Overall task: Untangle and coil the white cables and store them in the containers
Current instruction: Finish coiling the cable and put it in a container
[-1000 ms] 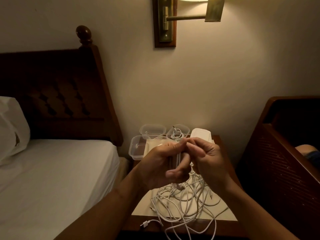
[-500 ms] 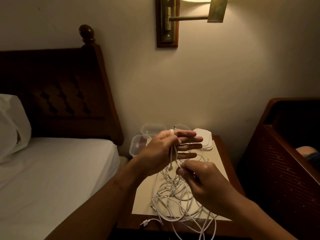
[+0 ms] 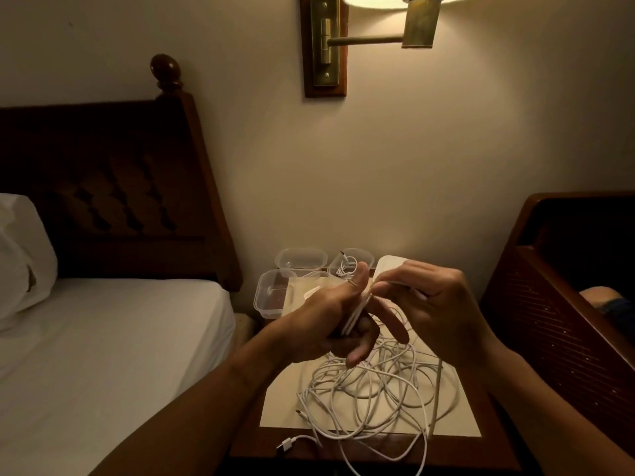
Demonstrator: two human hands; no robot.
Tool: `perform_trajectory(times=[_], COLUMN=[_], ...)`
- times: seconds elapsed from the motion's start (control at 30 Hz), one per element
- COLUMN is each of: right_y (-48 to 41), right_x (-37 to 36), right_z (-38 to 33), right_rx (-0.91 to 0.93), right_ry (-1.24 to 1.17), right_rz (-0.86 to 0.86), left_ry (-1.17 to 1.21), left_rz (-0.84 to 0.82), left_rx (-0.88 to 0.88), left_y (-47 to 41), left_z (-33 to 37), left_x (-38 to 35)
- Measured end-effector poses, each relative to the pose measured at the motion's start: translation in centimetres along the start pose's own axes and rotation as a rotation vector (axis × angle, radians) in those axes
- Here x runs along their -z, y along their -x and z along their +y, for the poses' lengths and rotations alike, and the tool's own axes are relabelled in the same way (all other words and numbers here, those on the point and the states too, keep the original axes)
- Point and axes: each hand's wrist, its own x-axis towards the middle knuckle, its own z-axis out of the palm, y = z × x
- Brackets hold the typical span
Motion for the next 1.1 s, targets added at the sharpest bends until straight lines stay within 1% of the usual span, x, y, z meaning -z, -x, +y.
perform_trajectory(times=[0.1, 0.2, 0.33, 0.4, 0.43, 0.5, 0.53, 0.6, 0.7, 0.77, 0.87, 0.93, 1.03, 1.1], right_y=[0.0, 0.3, 1.3, 2.0, 2.5, 3.4, 3.8, 4.4, 4.5, 4.3, 3.8, 3.3, 2.1, 1.2], right_x=[-0.3, -1.3, -2.8, -3.8, -4.3, -5.0, -5.2, -5.3, -4.6, -3.9, -2.5, -1.6, -0.5, 0.3], right_z=[1.0, 1.0, 0.4, 0.3, 0.3, -0.1, -0.3, -0.8, -1.3, -1.6, -2.4, -2.7, -2.9, -2.6], right_rx=[-0.093, -0.223, -0.384, -0.448, -0.472, -0.490, -0.476, -0.372, -0.206, -0.130, -0.025, 0.037, 0.137, 0.188], right_ry=[-0.148, -0.392, -0.648, -0.682, -0.635, -0.454, -0.339, -0.092, 0.236, 0.371, 0.409, 0.409, 0.328, 0.282], right_rz=[0.031, 0.014, -0.006, -0.013, -0.023, -0.083, -0.125, -0.223, -0.331, -0.325, -0.262, -0.250, -0.190, -0.118], left_ry=[0.161, 0.277, 0.356, 0.379, 0.391, 0.430, 0.454, 0.437, 0.218, 0.018, -0.236, -0.360, -0.395, -0.425], left_rz=[-0.081, -0.128, -0.108, -0.066, -0.034, 0.051, 0.099, 0.179, 0.273, 0.318, 0.377, 0.389, 0.323, 0.277], left_rx=[-0.040, -0.096, -0.203, -0.264, -0.296, -0.341, -0.350, -0.349, -0.277, -0.226, -0.135, -0.076, -0.014, -0.026], left_y=[0.1, 0.4, 0.5, 0.6, 0.7, 0.7, 0.7, 0.5, 0.2, 0.1, 0.1, 0.3, 0.5, 0.5], left_z=[0.3, 0.5, -0.1, -0.3, -0.2, 0.4, 0.7, 1.0, 0.9, 0.9, 1.3, 1.4, 1.3, 1.1], left_x=[-0.5, -1.0, -1.5, -1.4, -1.4, -1.3, -1.2, -0.8, -0.3, -0.3, -0.5, -0.5, -1.1, -1.4])
